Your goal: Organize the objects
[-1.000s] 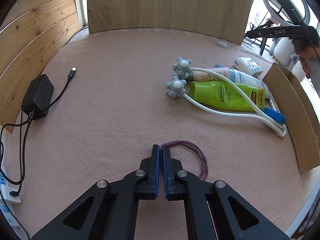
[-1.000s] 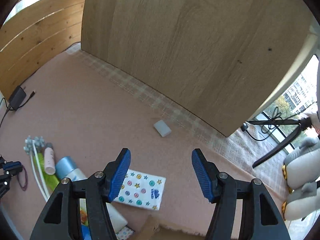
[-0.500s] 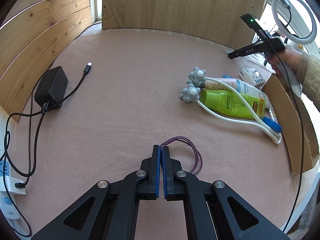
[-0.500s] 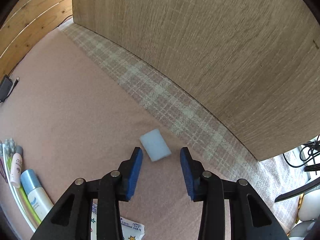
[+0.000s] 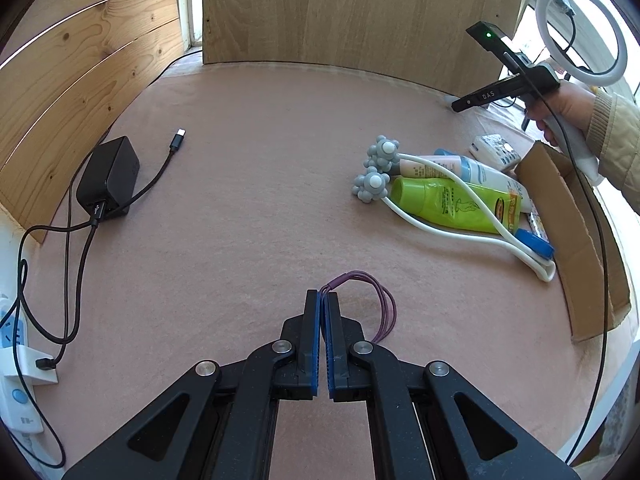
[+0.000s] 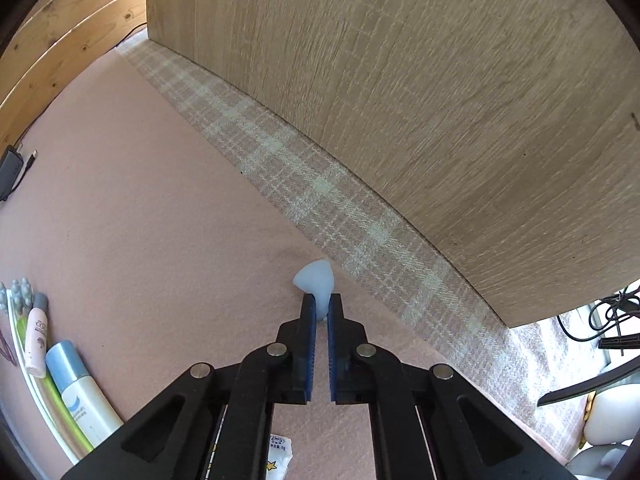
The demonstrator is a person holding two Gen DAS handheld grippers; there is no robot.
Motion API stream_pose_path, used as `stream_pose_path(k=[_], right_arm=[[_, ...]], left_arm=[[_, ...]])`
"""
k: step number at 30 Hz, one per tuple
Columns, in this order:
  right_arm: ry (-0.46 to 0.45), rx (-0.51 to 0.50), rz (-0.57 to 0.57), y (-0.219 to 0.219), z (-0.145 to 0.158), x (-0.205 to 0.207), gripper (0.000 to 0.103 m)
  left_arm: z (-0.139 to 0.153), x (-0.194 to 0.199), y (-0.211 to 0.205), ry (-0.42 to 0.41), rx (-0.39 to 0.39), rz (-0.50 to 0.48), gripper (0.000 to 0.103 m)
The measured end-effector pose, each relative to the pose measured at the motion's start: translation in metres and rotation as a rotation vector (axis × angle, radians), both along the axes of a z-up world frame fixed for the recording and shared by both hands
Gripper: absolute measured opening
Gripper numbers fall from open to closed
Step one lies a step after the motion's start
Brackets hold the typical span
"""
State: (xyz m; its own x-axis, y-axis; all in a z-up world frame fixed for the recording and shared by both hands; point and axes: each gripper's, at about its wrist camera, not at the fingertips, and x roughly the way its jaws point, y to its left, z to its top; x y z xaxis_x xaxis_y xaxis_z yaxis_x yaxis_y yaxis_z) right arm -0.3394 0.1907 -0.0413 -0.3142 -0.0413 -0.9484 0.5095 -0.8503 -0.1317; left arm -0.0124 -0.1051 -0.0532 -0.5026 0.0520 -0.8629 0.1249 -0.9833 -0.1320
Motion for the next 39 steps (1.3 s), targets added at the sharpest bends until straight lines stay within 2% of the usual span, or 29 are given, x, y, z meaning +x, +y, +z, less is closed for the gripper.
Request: stream_pose_path(k=[9, 13, 18, 23, 27, 39], right_arm=[[0.122, -0.059, -0.016, -0.002, 0.047, 0.05, 0.004], [0.167, -0.117, 0.002, -0.018, 0.074, 0.1, 0.004], [0.199, -0.191, 0.004, -0.029, 0.101, 0.194, 0.004], [0.232, -0.293, -0.098, -0.033, 0.101, 0.275, 0.004], [0.257, -0.346, -0.213, -0.024, 0.093, 0.315, 0.004], [0.355, -0.336, -0.343, 0.025, 0.108, 0.362, 0.004]], left_arm=[[0.018, 0.004, 0.002, 0.039, -0.007, 0.005, 0.002], [0.031, 0.005, 0.007, 0.069, -0.012, -0.003, 0.002], [0.048, 0.008, 0.018, 0.108, -0.02, -0.031, 0.002], [0.069, 0.013, 0.031, 0.148, -0.022, -0.06, 0.002], [0.088, 0.014, 0.048, 0.181, -0.029, -0.097, 0.002], [0.134, 0.006, 0.126, 0.253, -0.043, -0.262, 0.002]])
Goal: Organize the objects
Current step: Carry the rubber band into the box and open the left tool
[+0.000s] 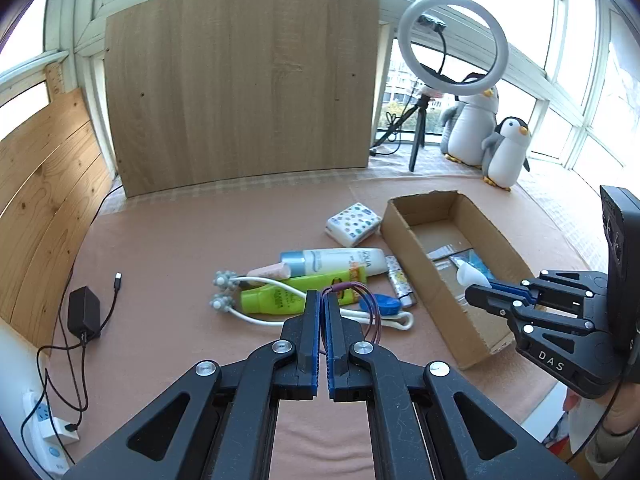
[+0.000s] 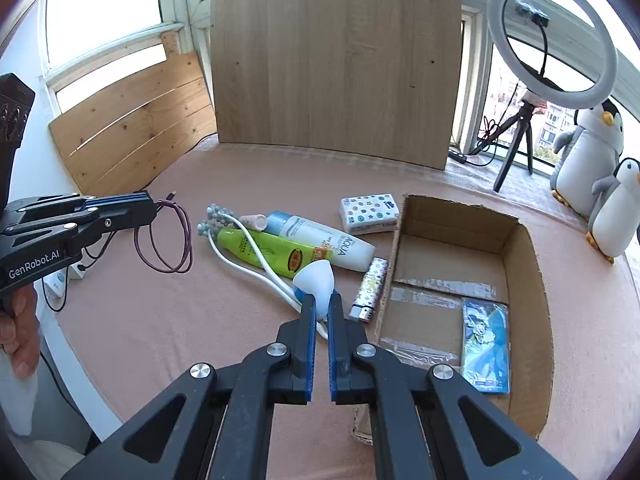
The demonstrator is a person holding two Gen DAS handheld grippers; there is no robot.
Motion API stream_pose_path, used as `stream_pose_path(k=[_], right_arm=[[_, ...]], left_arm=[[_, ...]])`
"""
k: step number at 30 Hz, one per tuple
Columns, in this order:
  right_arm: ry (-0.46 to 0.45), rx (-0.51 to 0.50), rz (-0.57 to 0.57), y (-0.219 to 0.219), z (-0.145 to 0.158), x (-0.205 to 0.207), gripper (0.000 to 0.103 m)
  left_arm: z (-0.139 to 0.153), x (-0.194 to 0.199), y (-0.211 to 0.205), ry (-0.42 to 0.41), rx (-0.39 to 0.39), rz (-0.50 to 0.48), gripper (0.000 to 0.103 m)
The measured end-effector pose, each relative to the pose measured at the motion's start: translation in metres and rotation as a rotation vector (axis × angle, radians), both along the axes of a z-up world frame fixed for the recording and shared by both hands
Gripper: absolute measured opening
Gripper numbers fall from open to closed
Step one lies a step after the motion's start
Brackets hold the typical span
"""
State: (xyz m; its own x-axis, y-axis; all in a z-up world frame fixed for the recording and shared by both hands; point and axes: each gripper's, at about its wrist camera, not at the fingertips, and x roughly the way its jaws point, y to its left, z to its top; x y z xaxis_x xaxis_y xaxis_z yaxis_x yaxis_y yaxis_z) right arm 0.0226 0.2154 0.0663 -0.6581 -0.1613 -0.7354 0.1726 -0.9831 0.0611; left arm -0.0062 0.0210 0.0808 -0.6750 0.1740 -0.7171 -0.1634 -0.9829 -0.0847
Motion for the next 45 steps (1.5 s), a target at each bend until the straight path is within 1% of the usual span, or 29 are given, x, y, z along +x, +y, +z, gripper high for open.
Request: stream_pose_path(k=[10, 15, 19, 25, 31, 35, 36, 37, 38, 39, 40, 41, 42, 43, 45], right_arm=[[0.004, -0.019, -0.178, 0.065, -0.005, 0.037, 0.005], [-0.001, -0.03, -0.26, 0.093, -0.008, 0.055, 0.005], [-0.005, -0.04, -0.294, 0.108, -0.012, 0.062, 0.005], [-0.003, -0.053, -0.311, 0.118, -0.015, 0.061, 0.005], [-0.003, -0.061, -0.313, 0.124, -0.018, 0.053, 0.005], [-0.006, -0.064, -0.317, 0.127, -0.021, 0.046, 0.005], [-0.007, -0.061, -0.322, 0.128, -0.022, 0.044, 0.008], [-0.006, -0.056, -0.329, 0.128, -0.023, 0.042, 0.017], [-0.005, -0.053, -0.332, 0.129, -0.024, 0.041, 0.021], [-0.006, -0.053, -0.333, 0.129, -0.025, 0.04, 0.024], [-0.008, -0.054, -0.331, 0.128, -0.025, 0.038, 0.025], [-0.01, -0.056, -0.327, 0.127, -0.026, 0.037, 0.025], [-0.012, -0.057, -0.323, 0.127, -0.027, 0.036, 0.025], [-0.014, -0.057, -0.32, 0.126, -0.027, 0.035, 0.025], [-0.014, -0.06, -0.317, 0.124, -0.027, 0.034, 0.025]], left_arm=[[0.013, -0.018, 0.094, 0.022, -0.01, -0.198, 0.002], [0.009, -0.03, 0.143, 0.022, -0.017, -0.294, 0.002], [0.003, -0.038, 0.172, 0.011, -0.022, -0.337, 0.002], [-0.007, -0.048, 0.197, -0.004, -0.032, -0.377, 0.002], [-0.015, -0.057, 0.207, -0.021, -0.039, -0.392, 0.002], [-0.021, -0.065, 0.209, -0.029, -0.049, -0.384, 0.002], [-0.022, -0.068, 0.209, -0.031, -0.045, -0.383, 0.003], [-0.024, -0.07, 0.208, -0.035, -0.046, -0.377, 0.009], [-0.025, -0.072, 0.207, -0.038, -0.047, -0.37, 0.013], [-0.027, -0.074, 0.205, -0.039, -0.047, -0.363, 0.026], [-0.029, -0.075, 0.203, -0.039, -0.05, -0.354, 0.041], [-0.029, -0.076, 0.201, -0.036, -0.052, -0.343, 0.049], [-0.029, -0.076, 0.198, -0.028, -0.051, -0.332, 0.059], [-0.029, -0.076, 0.195, -0.019, -0.051, -0.322, 0.062], [-0.028, -0.077, 0.189, -0.017, -0.048, -0.308, 0.062]])
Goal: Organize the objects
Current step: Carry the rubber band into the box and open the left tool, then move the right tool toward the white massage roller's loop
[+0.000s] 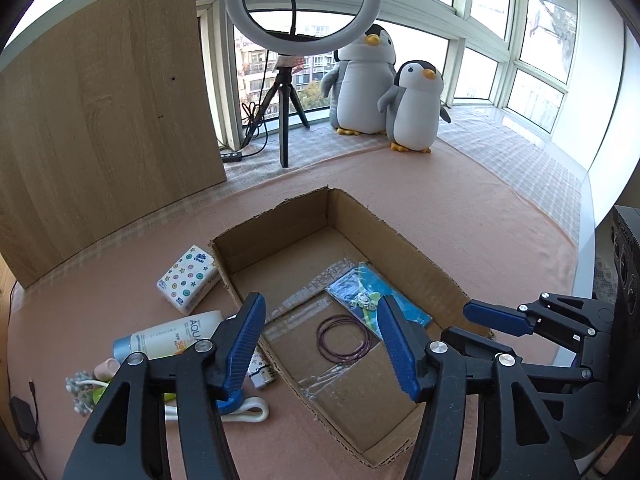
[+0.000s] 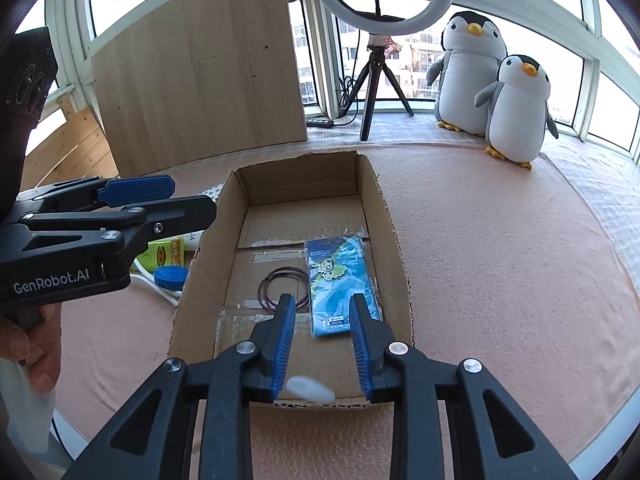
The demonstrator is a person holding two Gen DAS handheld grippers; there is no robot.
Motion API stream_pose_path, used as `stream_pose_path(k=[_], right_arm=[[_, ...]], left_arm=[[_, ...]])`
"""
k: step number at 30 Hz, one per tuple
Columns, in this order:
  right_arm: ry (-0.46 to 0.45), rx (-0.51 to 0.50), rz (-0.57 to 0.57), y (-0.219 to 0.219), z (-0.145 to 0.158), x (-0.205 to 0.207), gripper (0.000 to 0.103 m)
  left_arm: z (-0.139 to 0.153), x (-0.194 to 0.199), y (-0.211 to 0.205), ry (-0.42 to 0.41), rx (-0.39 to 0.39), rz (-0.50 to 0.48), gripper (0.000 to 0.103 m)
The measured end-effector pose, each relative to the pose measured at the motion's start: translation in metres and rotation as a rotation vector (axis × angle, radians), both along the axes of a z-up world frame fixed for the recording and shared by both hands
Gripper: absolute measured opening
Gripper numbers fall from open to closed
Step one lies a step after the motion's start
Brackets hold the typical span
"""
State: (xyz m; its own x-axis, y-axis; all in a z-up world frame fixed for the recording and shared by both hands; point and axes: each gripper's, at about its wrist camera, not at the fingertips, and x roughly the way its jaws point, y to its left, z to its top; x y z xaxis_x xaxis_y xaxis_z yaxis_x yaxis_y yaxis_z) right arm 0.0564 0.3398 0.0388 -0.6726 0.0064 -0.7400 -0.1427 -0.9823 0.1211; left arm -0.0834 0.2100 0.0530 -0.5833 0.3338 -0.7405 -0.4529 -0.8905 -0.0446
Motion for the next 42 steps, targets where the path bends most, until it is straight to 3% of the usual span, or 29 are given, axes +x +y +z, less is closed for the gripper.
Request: stream_pose_path(k=[6, 14, 24, 29, 34, 42], right_arm=[[0.0, 0.001, 0.013, -0.005, 0.003, -0.002, 0.025], [0.001, 0.005, 0.073, -0.028, 0.006, -0.013, 0.025], [-0.012, 0.011, 0.263, -0.105, 0.004, -0.036, 0.025], [-0.066, 0.014, 0.381, -0.154, -0.013, -0.047, 0.025], [-0.148, 0.091, 0.446, -0.19, -0.035, -0.057, 0.025], [-0.172, 0.22, 0.559, -0.226, -0.036, -0.1, 0.026]], left_arm=[[0.001, 0.001, -0.026, 0.002, -0.001, 0.054, 0.064], [-0.006, 0.012, -0.094, -0.019, 0.001, 0.203, 0.068], [-0.017, 0.043, -0.206, -0.043, 0.015, 0.446, 0.069], [-0.023, 0.065, -0.25, -0.059, 0.034, 0.538, 0.069], [-0.032, 0.086, -0.277, -0.076, 0.053, 0.592, 0.07], [-0.04, 0.11, -0.305, -0.086, 0.104, 0.67, 0.07]])
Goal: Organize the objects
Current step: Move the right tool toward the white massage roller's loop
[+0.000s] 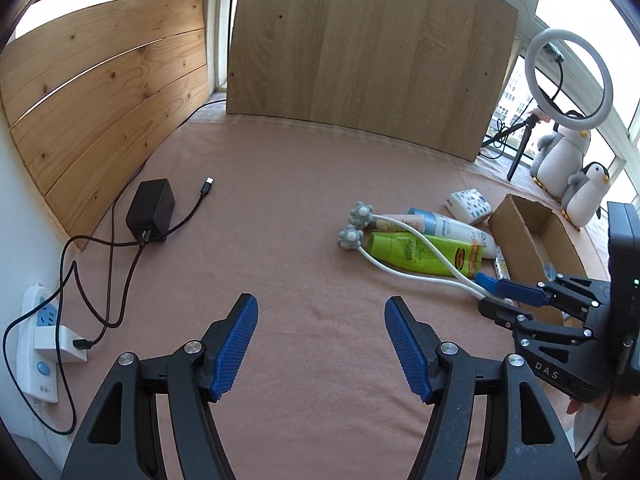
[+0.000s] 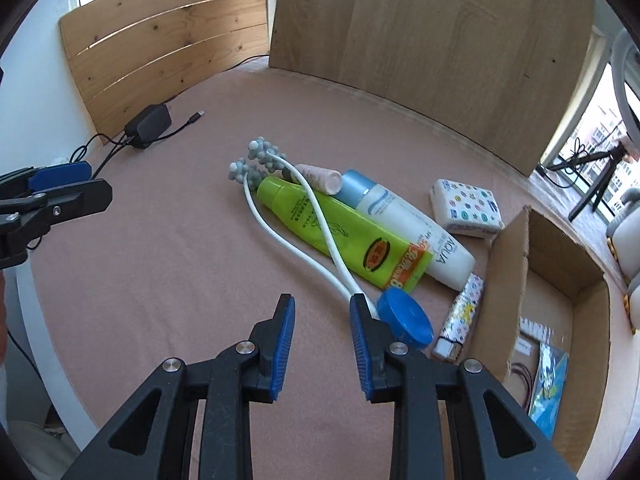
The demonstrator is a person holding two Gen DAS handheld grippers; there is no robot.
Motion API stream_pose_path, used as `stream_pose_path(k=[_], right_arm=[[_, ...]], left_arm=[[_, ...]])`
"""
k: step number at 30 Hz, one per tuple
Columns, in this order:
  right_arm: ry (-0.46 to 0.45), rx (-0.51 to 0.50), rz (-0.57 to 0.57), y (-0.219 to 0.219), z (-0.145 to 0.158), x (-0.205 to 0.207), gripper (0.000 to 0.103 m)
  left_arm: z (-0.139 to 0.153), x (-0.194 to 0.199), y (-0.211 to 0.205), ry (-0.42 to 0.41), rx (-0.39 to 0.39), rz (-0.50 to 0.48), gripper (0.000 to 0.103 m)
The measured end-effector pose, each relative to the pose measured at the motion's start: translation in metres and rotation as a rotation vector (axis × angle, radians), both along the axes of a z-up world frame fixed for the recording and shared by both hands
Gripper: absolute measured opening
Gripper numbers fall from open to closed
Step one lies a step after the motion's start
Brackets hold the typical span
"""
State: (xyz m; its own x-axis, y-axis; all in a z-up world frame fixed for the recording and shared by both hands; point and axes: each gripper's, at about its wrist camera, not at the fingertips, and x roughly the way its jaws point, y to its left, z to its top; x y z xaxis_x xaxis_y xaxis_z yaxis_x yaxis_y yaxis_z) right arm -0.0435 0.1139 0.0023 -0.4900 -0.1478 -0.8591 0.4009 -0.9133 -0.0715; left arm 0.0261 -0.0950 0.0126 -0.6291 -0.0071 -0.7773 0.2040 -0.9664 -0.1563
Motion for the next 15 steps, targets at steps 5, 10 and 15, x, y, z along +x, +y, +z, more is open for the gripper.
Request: stream_pose_path(k=[5, 10, 15], right_arm=[[-0.032, 0.036, 0.057, -0.021, -0.022, -0.028, 0.026], [-0.045, 0.065, 0.057, -0.018, -0.029, -0.037, 0.026], [-0.069, 0.064, 0.023, -0.002, -0.03, -0.022, 0.027]], left_arm=[[-0.003, 0.011, -0.016, 0.005, 0.025, 0.043, 0.07], [-0.004, 0.016, -0.03, 0.01, 0.044, 0.075, 0.07], [-0.004, 0.015, -0.032, 0.012, 0.058, 0.081, 0.07]])
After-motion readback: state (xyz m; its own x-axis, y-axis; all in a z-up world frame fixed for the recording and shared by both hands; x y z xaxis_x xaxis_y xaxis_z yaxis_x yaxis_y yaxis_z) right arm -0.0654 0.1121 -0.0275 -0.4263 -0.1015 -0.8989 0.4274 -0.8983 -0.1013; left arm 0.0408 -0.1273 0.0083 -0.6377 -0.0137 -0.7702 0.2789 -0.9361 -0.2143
